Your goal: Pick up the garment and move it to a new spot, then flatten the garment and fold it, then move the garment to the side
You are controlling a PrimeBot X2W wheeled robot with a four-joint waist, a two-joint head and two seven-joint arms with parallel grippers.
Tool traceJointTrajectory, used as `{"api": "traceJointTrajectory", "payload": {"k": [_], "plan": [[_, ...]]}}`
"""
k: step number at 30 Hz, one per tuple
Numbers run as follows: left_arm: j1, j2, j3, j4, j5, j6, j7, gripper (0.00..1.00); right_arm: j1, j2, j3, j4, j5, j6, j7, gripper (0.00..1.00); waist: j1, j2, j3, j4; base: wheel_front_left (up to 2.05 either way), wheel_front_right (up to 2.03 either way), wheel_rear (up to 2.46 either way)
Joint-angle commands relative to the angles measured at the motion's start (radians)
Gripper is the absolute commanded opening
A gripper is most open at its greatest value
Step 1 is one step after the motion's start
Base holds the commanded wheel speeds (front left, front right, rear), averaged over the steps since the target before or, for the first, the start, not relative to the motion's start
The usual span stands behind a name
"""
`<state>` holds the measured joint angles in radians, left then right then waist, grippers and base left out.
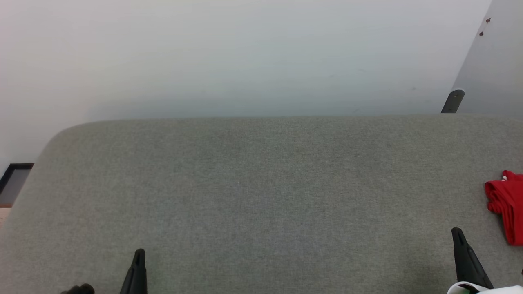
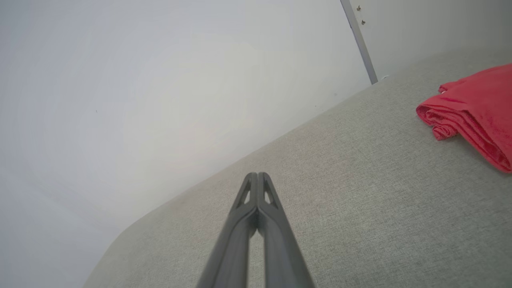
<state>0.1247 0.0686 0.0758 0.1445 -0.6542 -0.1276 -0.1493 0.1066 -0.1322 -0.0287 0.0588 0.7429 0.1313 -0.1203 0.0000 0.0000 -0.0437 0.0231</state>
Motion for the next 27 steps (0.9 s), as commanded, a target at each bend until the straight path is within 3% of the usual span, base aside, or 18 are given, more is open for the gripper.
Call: {"api": "traceJointTrajectory", "payload": {"k": [1, 27], "plan": [[-0.026, 0.003, 0.004, -0.007, -0.039, -0.001, 0.008, 0.0, -0.031, -0.001, -0.008, -0.004, 0.036, 0.0, 0.008, 0.0, 0.0, 0.0, 0.001, 0.0, 0.0, 0.0, 0.0], [-0.101, -0.001, 0.012, 0.03, -0.363, -0.002, 0.094, 0.0, -0.096, 0.021, -0.025, 0.061, 0.335, 0.0, 0.079, 0.0, 0.0, 0.0, 0.013, -0.006, 0.0, 0.0, 0.0]]}}
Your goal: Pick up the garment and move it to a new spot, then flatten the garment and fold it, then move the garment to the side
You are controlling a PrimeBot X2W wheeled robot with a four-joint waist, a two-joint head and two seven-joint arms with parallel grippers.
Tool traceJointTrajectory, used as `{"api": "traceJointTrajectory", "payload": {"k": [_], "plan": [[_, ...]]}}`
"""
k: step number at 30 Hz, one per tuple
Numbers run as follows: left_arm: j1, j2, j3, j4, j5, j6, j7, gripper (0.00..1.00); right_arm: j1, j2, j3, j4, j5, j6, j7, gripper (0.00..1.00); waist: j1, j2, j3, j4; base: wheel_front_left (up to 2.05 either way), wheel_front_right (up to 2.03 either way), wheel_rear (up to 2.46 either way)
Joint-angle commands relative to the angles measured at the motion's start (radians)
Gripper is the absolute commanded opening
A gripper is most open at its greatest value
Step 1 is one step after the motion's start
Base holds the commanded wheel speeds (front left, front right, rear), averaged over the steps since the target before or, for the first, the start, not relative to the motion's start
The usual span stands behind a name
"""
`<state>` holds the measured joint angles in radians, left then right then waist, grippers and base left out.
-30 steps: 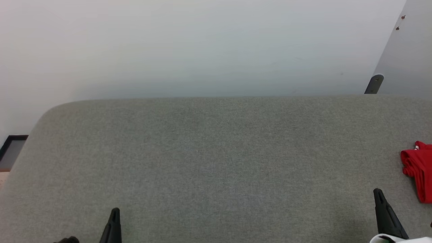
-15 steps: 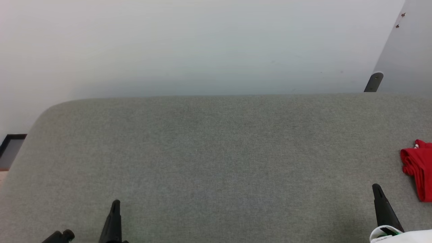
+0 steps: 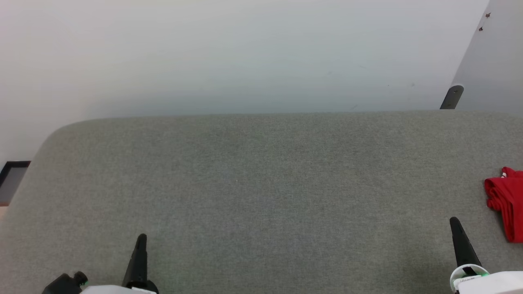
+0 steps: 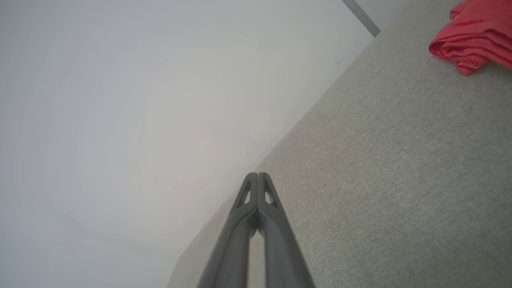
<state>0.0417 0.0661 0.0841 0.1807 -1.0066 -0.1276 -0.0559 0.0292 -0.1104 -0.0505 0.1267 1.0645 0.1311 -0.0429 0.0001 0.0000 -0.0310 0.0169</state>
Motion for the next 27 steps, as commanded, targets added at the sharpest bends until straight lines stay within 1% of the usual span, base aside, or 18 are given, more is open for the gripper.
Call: {"api": "traceJointTrajectory", "payload": {"k": [1, 27], "plan": [[-0.021, 0.001, 0.005, -0.005, -0.023, -0.002, 0.003, 0.0, -0.021, 0.0, -0.004, -0.004, 0.024, 0.0, 0.005, 0.0, 0.0, 0.0, 0.0, 0.0, 0.0, 0.0, 0.0], [-0.081, -0.003, 0.013, 0.025, -0.282, -0.004, 0.075, 0.0, -0.074, 0.021, -0.024, 0.049, 0.261, 0.0, 0.066, 0.0, -0.0001, 0.0, 0.013, -0.006, 0.0, 0.0, 0.0]]}}
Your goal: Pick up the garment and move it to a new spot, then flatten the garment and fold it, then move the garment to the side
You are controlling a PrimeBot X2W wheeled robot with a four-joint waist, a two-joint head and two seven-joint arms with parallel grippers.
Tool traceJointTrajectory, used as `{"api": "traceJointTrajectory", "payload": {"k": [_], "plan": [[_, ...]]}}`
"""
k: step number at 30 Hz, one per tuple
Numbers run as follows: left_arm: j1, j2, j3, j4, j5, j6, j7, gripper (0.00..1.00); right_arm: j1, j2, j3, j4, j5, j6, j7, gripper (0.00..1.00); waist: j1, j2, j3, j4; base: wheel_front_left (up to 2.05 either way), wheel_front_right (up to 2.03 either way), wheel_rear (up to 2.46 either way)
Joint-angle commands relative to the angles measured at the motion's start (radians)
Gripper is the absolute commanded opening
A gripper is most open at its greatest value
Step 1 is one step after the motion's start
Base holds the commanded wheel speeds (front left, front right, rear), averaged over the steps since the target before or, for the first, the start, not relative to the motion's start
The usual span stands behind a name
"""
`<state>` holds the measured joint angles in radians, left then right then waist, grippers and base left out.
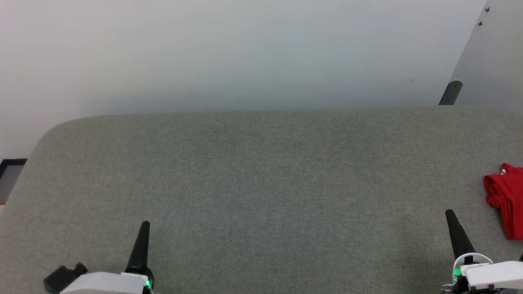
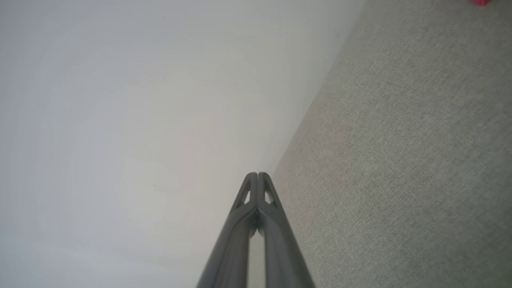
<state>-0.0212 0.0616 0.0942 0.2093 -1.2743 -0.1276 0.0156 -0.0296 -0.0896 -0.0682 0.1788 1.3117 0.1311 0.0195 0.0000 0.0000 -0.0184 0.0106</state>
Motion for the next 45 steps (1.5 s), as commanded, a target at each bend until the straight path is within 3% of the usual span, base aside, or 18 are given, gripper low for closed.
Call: {"api": "traceJointTrajectory", "payload": {"k": [1, 45], "plan": [[-0.021, 0.001, 0.003, -0.002, -0.024, -0.004, 0.006, 0.0, -0.018, 0.001, -0.007, -0.001, 0.023, 0.0, 0.006, 0.0, 0.0, 0.0, 0.001, 0.0, 0.0, 0.0, 0.0], [-0.093, -0.008, 0.016, 0.038, -0.346, -0.006, 0.098, 0.0, -0.087, 0.031, -0.035, 0.068, 0.317, -0.001, 0.086, 0.0, 0.0, 0.0, 0.021, -0.011, 0.0, 0.0, 0.0]]}}
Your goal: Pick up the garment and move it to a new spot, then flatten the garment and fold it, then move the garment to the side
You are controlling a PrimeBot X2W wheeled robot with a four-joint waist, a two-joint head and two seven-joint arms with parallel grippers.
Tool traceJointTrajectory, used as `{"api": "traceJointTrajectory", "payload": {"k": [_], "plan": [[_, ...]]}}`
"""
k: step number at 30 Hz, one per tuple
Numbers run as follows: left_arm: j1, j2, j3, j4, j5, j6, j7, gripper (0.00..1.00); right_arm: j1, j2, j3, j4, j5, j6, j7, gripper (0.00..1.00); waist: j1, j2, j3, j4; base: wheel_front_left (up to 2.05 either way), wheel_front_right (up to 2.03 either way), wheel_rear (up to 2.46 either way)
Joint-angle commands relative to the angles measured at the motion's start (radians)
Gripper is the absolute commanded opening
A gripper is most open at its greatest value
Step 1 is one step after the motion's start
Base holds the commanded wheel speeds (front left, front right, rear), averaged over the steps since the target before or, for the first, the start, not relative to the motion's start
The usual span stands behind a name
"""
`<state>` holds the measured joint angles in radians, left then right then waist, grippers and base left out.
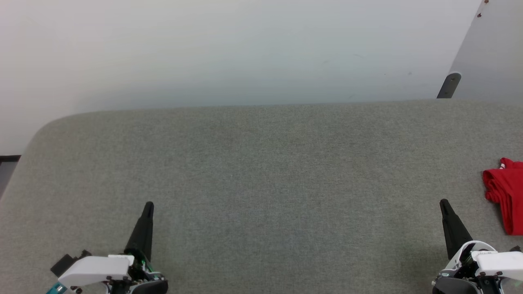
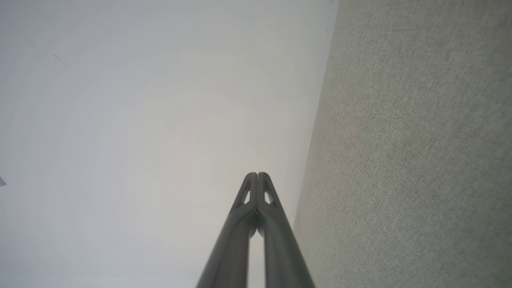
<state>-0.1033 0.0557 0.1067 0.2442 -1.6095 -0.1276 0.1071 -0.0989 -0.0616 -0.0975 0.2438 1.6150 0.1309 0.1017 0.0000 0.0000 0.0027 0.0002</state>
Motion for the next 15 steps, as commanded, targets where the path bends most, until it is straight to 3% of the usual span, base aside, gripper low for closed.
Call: {"api": "traceJointTrajectory", "payload": {"k": [1, 15], "plan": [[-0.012, -0.002, 0.004, 0.003, -0.01, -0.006, 0.005, 0.0, -0.017, 0.003, -0.005, 0.003, 0.012, 0.0, 0.004, 0.0, 0.0, 0.0, 0.0, 0.0, 0.0, 0.0, 0.0], [-0.011, -0.003, 0.005, 0.003, -0.007, -0.006, 0.007, 0.0, -0.012, 0.005, -0.007, 0.002, 0.008, 0.0, 0.005, 0.0, 0.0, 0.0, 0.0, 0.0, 0.0, 0.0, 0.0]]}}
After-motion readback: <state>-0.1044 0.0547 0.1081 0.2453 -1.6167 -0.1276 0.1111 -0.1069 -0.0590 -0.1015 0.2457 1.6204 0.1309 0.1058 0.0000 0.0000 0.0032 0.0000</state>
